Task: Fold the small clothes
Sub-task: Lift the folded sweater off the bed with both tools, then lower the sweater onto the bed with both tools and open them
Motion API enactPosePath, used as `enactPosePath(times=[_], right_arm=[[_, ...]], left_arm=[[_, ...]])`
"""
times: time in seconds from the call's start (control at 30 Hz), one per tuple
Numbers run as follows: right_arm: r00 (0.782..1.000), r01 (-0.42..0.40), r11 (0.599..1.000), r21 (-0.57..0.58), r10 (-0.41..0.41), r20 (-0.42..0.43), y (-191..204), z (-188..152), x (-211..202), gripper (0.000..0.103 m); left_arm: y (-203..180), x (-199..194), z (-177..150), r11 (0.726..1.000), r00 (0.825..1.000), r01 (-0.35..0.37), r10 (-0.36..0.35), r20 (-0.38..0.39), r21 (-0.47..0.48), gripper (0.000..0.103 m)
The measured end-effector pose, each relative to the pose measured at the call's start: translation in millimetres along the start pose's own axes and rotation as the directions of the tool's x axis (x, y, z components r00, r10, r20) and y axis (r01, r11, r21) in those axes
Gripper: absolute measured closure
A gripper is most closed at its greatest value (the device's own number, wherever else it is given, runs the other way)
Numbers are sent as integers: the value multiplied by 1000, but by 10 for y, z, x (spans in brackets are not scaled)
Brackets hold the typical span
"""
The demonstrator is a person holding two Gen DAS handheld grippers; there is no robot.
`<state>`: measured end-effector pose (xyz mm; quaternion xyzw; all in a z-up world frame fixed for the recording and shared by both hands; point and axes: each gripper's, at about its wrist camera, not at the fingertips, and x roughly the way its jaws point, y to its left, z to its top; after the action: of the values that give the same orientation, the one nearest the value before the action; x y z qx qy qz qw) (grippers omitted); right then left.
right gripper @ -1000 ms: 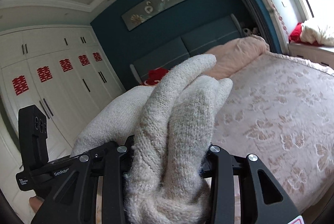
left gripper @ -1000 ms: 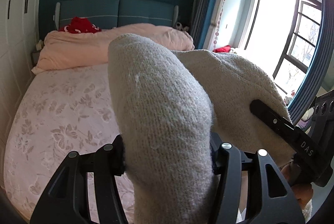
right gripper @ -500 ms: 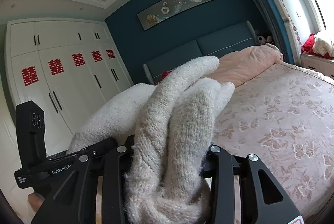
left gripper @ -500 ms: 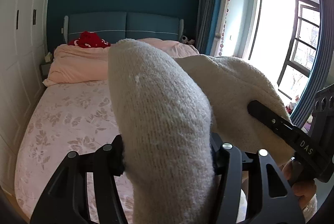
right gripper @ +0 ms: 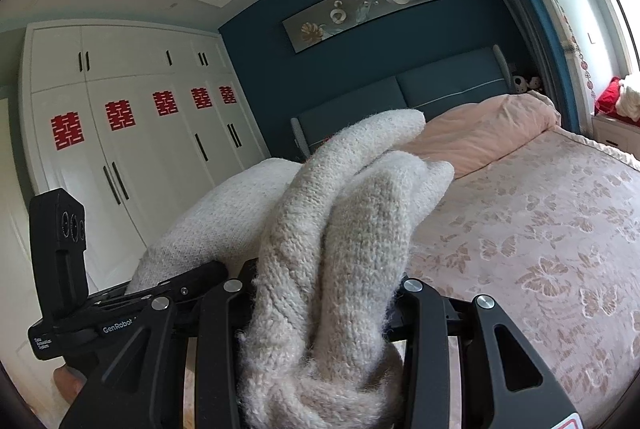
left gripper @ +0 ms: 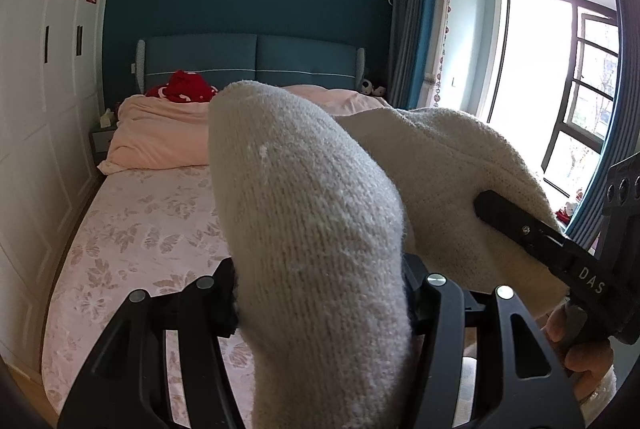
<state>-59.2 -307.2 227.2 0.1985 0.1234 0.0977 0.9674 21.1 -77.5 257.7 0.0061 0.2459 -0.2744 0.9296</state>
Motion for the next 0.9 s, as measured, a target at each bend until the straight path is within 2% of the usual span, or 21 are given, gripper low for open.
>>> enactPosePath(times=[0.37, 0.7, 0.8, 0.87, 0.9], right_arm=[[999, -11, 999, -31, 10, -41, 253, -46, 358, 66], [998, -25, 997, -73, 20, -62, 535, -55, 635, 65], [995, -21, 997, -75, 13, -103, 521, -212, 859, 64], [985, -5, 999, -50, -3, -173, 406, -483, 1125, 62], [980, -1, 999, -41, -8, -199, 352, -609, 1221, 58]], left_arm=[[292, 34, -8, 999, 999, -53, 53, -11, 3, 47], [645, 7, -18, 998, 998, -61, 62, 4, -5, 47], [876, 140, -161, 998, 997, -69, 69, -18, -11, 43], [1081, 316, -353, 997, 995, -76, 74, -63, -31, 41], [1200, 441, -503, 996, 994, -69, 64, -94, -53, 40]])
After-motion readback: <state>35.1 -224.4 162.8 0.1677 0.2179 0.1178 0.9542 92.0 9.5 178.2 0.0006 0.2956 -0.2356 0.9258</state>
